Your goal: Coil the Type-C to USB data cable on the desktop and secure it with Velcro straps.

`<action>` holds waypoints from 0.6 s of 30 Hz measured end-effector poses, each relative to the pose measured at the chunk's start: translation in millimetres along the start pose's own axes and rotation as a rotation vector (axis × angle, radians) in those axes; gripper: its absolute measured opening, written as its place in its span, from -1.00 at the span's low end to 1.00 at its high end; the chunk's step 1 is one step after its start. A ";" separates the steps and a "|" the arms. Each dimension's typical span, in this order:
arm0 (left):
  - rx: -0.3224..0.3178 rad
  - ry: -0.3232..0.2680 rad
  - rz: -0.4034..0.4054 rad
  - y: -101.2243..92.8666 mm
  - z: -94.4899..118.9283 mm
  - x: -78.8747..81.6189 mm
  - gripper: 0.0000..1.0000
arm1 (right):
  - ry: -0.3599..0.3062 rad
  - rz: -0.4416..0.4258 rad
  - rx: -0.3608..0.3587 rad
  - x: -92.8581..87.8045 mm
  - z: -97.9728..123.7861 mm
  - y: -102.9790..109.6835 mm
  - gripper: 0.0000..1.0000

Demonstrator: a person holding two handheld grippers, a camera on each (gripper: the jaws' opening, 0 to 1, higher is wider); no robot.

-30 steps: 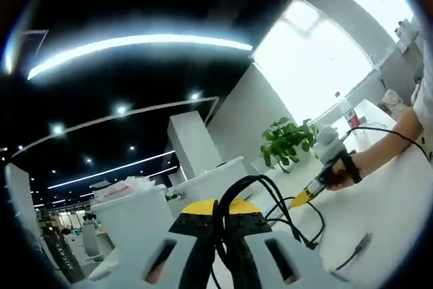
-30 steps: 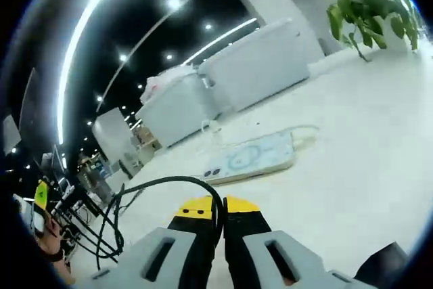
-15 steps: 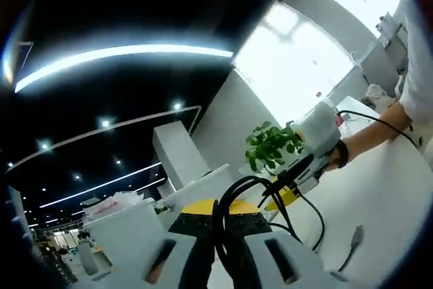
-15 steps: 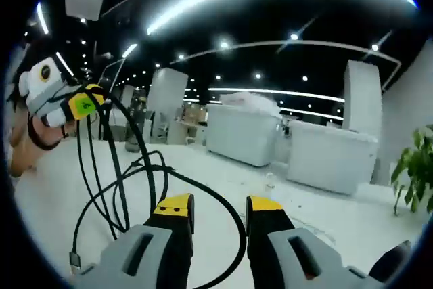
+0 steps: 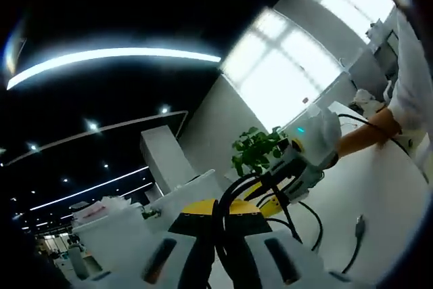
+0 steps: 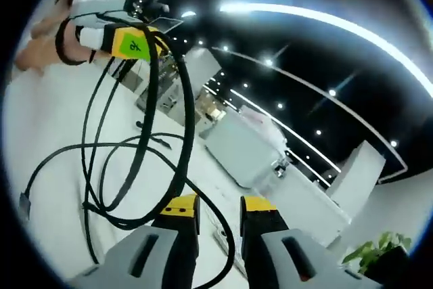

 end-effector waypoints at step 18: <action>0.024 0.030 0.054 5.9 2.0 -9.4 -0.90 | 0.085 -0.971 -0.272 -87.3 18.7 -70.4 -0.94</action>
Point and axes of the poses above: the point that each gripper's makers call its tool centre point, and the gripper's own axes: z roughly backward along the fingers, y roughly to its left, x roughly out of its top, the point moved 4 cm from there along z, roughly backward along the fingers, and after that the axes turned 1 degree about -y, right-handed, at the moved point
